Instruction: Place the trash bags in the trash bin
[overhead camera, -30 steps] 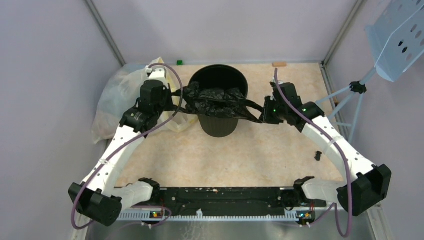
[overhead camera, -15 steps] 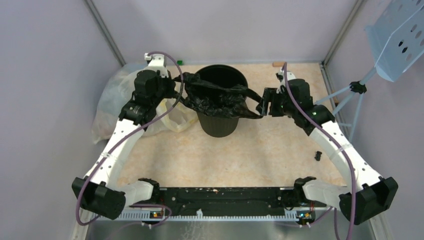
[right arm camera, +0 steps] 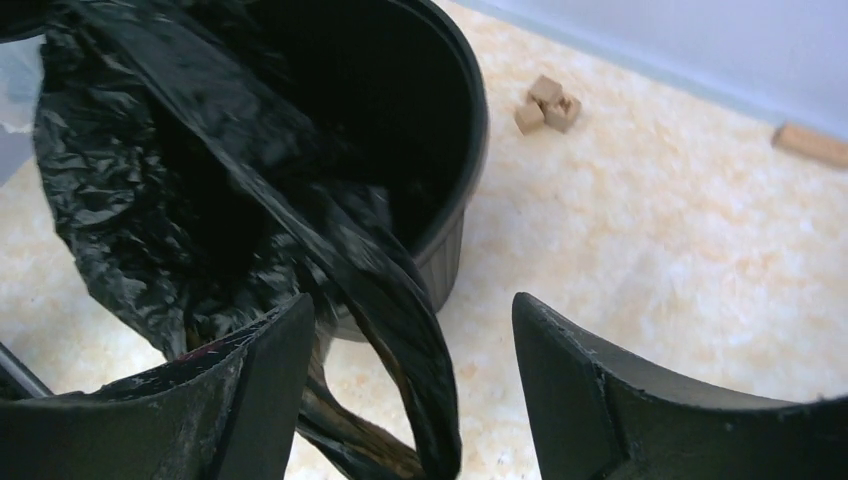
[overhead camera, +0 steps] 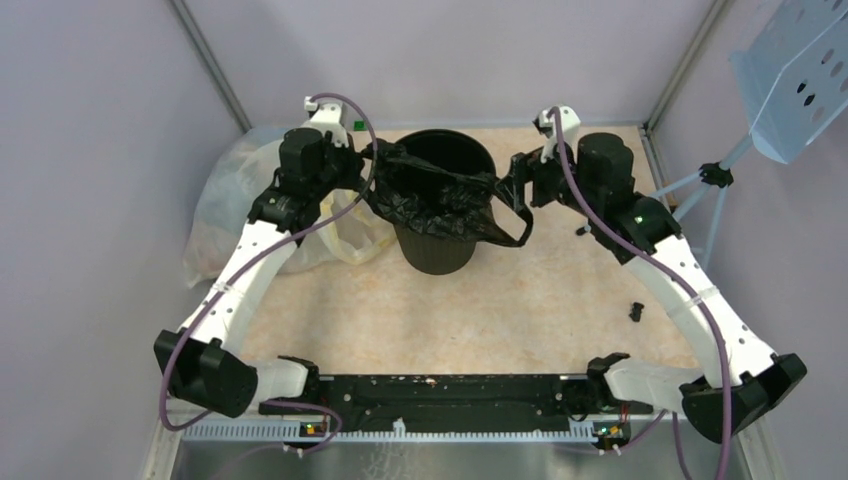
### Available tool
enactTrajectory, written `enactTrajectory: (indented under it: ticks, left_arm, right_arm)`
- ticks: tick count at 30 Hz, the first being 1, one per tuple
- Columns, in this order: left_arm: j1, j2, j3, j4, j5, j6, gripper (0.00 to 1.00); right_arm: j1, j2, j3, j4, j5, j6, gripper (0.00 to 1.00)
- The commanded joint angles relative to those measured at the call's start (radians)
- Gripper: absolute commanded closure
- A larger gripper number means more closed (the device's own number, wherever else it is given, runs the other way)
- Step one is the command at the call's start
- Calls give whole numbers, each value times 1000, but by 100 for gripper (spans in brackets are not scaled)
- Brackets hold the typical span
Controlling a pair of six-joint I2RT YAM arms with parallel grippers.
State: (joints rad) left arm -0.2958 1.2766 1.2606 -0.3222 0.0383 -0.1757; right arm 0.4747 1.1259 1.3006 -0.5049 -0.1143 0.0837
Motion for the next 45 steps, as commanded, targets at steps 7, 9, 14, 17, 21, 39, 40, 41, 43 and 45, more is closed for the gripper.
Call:
enactTrajectory:
  ticks: [7, 9, 14, 17, 21, 39, 40, 41, 43, 45]
  left_arm:
    - [4, 41, 91, -13, 21, 21, 98]
    - [4, 48, 94, -15, 19, 22, 98]
    - [4, 77, 108, -21, 19, 21, 98]
    - [6, 106, 132, -35, 17, 20, 99]
    - [7, 139, 157, -44, 28, 23, 99]
    - [46, 326, 217, -105, 173, -33, 100]
    - [53, 336, 222, -107, 192, -39, 100]
    - [58, 348, 228, -111, 216, -44, 100]
    - [65, 368, 230, -118, 253, -51, 100]
    - [70, 385, 233, -135, 273, -51, 100]
  right_arm:
    - [125, 117, 145, 62, -4, -261, 31]
    - [135, 145, 167, 42, 5, -284, 36]
    - [137, 181, 183, 33, 17, -294, 53]
    - [137, 196, 191, 49, 53, -280, 91]
    - [137, 232, 225, 50, 92, -260, 100]
    - [-51, 581, 555, -137, 34, -23, 100]
    - [-53, 598, 568, -143, 28, -16, 100]
    - [-58, 613, 579, -151, 19, -8, 100]
    - [-69, 643, 594, -161, -19, 10, 100]
    - [-82, 666, 596, -166, -63, 29, 100]
